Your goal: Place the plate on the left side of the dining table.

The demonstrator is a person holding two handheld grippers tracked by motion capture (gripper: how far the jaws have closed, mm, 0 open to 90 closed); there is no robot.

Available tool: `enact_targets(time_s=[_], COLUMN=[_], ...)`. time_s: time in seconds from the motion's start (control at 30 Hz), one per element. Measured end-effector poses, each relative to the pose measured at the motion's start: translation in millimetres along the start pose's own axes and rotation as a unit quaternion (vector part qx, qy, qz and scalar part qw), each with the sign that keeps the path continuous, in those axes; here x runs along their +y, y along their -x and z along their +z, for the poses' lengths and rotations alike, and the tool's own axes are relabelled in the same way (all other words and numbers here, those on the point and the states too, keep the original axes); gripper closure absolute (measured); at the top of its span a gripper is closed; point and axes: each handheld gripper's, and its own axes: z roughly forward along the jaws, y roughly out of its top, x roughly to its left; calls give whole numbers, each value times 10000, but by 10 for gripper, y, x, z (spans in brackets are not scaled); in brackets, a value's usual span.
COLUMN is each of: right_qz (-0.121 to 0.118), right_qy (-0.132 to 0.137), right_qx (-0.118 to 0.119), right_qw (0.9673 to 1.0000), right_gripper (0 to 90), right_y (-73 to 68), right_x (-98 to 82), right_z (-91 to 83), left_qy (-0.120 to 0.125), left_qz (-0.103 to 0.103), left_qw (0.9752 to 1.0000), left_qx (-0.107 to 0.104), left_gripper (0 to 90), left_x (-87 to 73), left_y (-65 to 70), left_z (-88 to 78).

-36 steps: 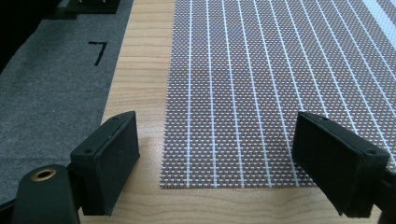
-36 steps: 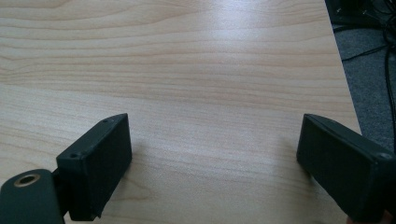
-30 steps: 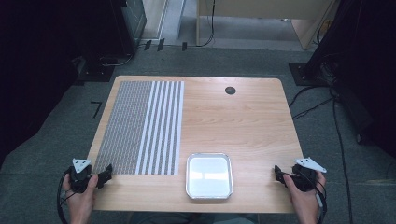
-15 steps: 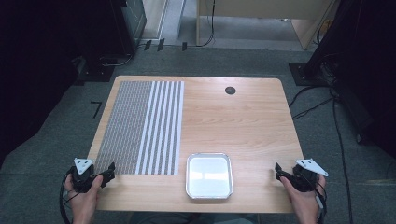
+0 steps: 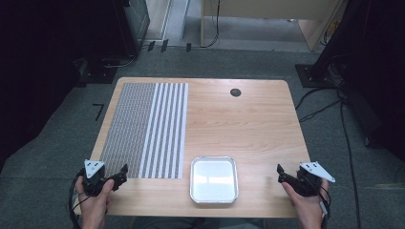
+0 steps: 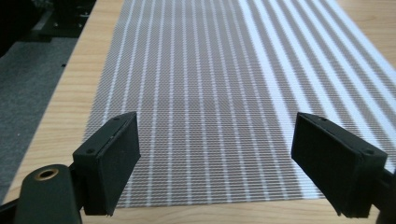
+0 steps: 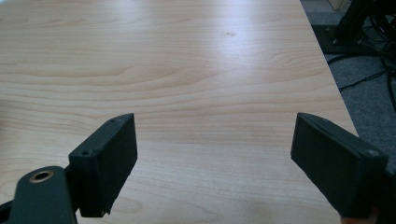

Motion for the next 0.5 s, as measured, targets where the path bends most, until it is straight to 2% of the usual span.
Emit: enact_targets(time_s=[0.2,0.5], right_qz=[25,-31], right_qy=[37,93], right_qx=[2,103], right_qw=[10000,9999], right_gripper=[147,156], right_y=[-60,-173], right_x=[25,64], right_z=[-27,-63], left_qy=[-3,82], left_qz=[177,213], left_qw=[9997,9993], left_qx=[-143,-308], left_gripper=[168,168], left_x=[17,73], left_y=[178,324], left_z=[9,-20])
